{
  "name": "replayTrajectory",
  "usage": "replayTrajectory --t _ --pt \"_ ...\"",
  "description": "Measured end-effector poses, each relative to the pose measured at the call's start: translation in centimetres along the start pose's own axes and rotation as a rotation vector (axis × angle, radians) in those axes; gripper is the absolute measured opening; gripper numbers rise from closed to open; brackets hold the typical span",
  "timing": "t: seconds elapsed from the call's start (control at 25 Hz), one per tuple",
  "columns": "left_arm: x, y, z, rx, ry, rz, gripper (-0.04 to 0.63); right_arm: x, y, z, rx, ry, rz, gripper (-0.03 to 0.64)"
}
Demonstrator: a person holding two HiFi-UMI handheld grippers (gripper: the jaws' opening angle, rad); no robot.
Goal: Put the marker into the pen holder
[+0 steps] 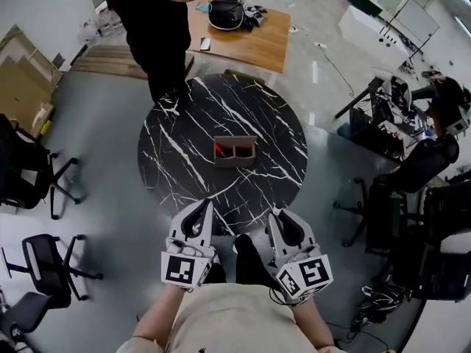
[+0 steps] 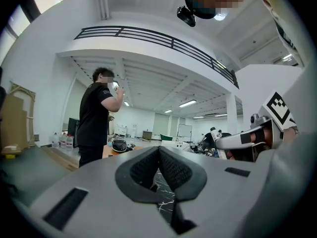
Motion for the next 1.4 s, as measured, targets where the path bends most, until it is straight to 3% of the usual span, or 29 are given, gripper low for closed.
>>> replayTrajectory --t 0.44,0.68,0.88,1.04,1.4 --pt "0.0 3.7 8.6 -0.164 0.045 0.058 0.009 -1.2 -7.5 11.1 -0.123 0.009 0.080 0.077" --pt "1.5 5.4 11.9 -0.242 0.054 0.066 0.009 -0.8 -9.3 16.5 -0.204 0.003 0.044 0.077" --pt "3.2 6.5 13.6 -0.221 0.083 0.046 0.009 0.1 -9.3 19.9 -0.178 -0.042 -0.012 0.077" --pt "3.6 8.6 15.4 -0.216 0.048 -0.003 0.009 1.7 -9.2 23.3 -0.142 -0.093 -0.071 0.077" --pt "4.9 11.7 17.6 -0.151 0.050 -0.081 0.009 7.6 -9.4 28.2 -0.044 -0.082 -0.106 0.077"
Point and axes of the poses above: the fingertips, and each gripper's own axes: z forward along the fingers, y to its left, x out of its underside, the point moved 1 cm from there along -z, backward along the fingers, and after that the axes turned 8 degrees about x, right-handed, at the moved point
